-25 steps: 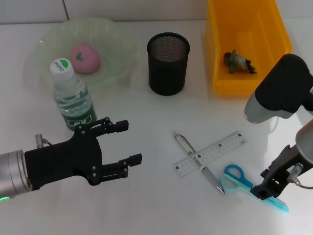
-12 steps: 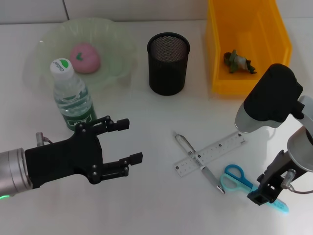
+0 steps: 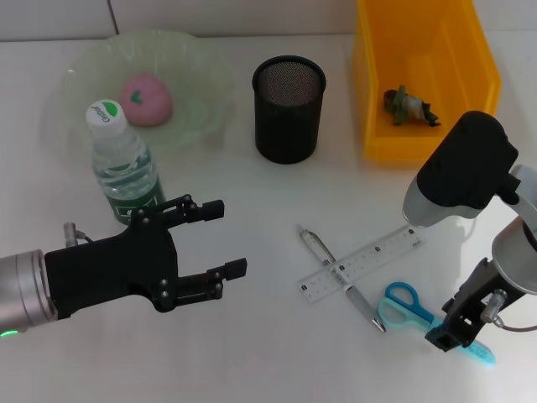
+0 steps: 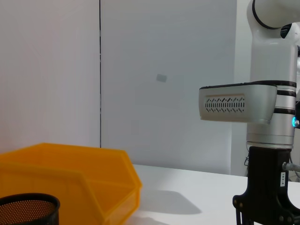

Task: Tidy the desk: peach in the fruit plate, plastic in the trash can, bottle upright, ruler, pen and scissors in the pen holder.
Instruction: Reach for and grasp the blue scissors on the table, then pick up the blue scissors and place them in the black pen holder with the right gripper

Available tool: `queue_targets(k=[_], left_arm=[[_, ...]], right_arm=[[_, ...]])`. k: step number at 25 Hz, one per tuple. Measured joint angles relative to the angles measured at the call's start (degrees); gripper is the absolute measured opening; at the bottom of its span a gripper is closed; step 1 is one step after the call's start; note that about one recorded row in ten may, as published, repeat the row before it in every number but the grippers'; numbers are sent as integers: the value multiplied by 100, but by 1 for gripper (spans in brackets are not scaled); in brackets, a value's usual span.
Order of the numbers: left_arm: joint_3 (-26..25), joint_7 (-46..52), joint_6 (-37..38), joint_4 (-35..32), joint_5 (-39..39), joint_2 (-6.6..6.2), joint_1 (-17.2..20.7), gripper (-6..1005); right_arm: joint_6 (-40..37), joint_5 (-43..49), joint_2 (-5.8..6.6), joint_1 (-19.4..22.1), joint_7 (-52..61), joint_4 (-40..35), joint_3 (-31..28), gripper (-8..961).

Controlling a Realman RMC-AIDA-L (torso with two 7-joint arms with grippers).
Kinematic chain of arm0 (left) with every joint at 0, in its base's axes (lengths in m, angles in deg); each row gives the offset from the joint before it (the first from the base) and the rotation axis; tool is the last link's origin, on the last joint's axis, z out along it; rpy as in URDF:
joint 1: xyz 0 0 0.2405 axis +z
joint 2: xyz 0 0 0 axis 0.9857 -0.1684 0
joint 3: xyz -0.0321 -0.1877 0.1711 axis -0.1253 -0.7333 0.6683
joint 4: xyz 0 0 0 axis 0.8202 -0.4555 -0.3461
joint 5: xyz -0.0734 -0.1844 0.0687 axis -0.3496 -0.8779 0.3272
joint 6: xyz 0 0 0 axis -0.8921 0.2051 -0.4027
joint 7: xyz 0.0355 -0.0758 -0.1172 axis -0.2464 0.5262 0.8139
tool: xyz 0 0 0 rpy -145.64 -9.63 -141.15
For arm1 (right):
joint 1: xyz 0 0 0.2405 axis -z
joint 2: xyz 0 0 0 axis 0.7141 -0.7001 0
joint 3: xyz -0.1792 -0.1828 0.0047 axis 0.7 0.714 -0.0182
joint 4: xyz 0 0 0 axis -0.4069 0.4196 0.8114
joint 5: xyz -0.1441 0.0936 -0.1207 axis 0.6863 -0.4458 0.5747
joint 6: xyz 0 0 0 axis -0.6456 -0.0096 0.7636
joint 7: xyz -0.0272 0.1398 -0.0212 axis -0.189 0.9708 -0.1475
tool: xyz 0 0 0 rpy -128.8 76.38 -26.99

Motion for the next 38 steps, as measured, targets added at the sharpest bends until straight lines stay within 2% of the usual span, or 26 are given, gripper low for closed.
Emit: queue_targets(k=[8,22,27,33,38], left_arm=[[9,0,0,-5,1,0,-3,765],[16,0,44,-5,0,8,-3,765],[34,0,36,-5,0,8,-3,765],[28,-5,36,-5,0,8,-3,765],[18,-7,45,-5,0,9,-2,765]], right_arm=[[0,1,0,-54,36,144,50,438],[22,217,-7,-61,74,131,258,346],[69,185,-9,-62,74,159,267,248],[112,169,-19,-22,74,135,278,209],[68,-24,-17,49,51,-131,130,221]])
